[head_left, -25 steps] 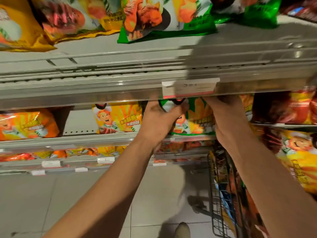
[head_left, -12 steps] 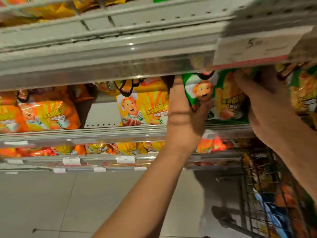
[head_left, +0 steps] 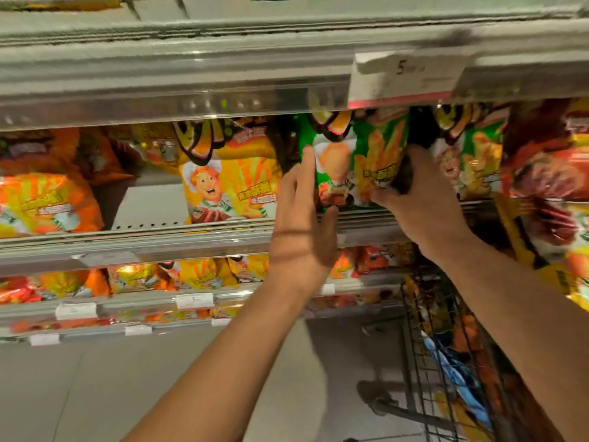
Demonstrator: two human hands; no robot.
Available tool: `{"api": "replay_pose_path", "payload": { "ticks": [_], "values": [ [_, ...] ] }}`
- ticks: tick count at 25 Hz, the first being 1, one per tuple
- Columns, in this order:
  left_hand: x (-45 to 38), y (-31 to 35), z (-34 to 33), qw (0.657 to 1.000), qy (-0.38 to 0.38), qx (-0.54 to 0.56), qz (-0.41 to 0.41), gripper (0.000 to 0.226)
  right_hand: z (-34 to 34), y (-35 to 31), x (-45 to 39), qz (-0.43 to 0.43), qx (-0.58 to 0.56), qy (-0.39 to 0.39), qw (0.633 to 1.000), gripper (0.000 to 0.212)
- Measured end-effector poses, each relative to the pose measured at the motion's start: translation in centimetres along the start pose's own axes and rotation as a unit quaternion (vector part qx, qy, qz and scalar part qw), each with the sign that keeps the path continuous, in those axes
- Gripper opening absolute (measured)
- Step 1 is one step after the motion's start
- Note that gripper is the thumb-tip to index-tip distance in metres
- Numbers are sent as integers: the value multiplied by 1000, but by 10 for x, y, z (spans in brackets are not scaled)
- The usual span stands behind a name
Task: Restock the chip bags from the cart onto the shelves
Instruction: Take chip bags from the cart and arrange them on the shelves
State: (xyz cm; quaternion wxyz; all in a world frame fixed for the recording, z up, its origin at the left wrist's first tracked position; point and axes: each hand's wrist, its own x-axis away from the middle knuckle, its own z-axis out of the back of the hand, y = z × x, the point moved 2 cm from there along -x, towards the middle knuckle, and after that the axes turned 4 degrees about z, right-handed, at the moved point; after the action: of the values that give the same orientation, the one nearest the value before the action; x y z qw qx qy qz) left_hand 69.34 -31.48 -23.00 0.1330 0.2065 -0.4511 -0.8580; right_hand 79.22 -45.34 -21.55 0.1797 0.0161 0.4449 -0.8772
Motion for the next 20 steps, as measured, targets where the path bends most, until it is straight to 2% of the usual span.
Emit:
{"api": "replay_pose_path", "payload": {
  "ticks": [2,4,7,8,10,12,14,17,20],
  "values": [
    [3,-1,0,998,-51,-4,19,80,-4,0,-3,-8,57,-28,998,62],
    [9,-3,-1,997,-61,9,45,81,-1,-1,1,-10,50,-37,998,71],
    [13,-1,-2,999,-18,13,36,86,8,-17,10,68,-27,37,997,86],
    [12,-1,-5,999,-18,-2,27,88,9,-23,11,103,4,54,993,87],
    [12,-1,-11,998,-38,-53,23,89,5,-29,8,132,99,24,986,85],
    [11,-1,-13,991,-57,-109,44,91,-1,-30,5,106,157,-16,982,83],
    [8,5,-12,979,-83,-173,69,94,0,-32,5,91,169,-34,981,82],
    [4,24,-4,952,-138,-251,106,97,21,-45,18,58,112,-71,989,82],
    [20,62,9,939,-189,-269,102,93,77,-64,65,2,41,-70,997,88]
  ]
}}
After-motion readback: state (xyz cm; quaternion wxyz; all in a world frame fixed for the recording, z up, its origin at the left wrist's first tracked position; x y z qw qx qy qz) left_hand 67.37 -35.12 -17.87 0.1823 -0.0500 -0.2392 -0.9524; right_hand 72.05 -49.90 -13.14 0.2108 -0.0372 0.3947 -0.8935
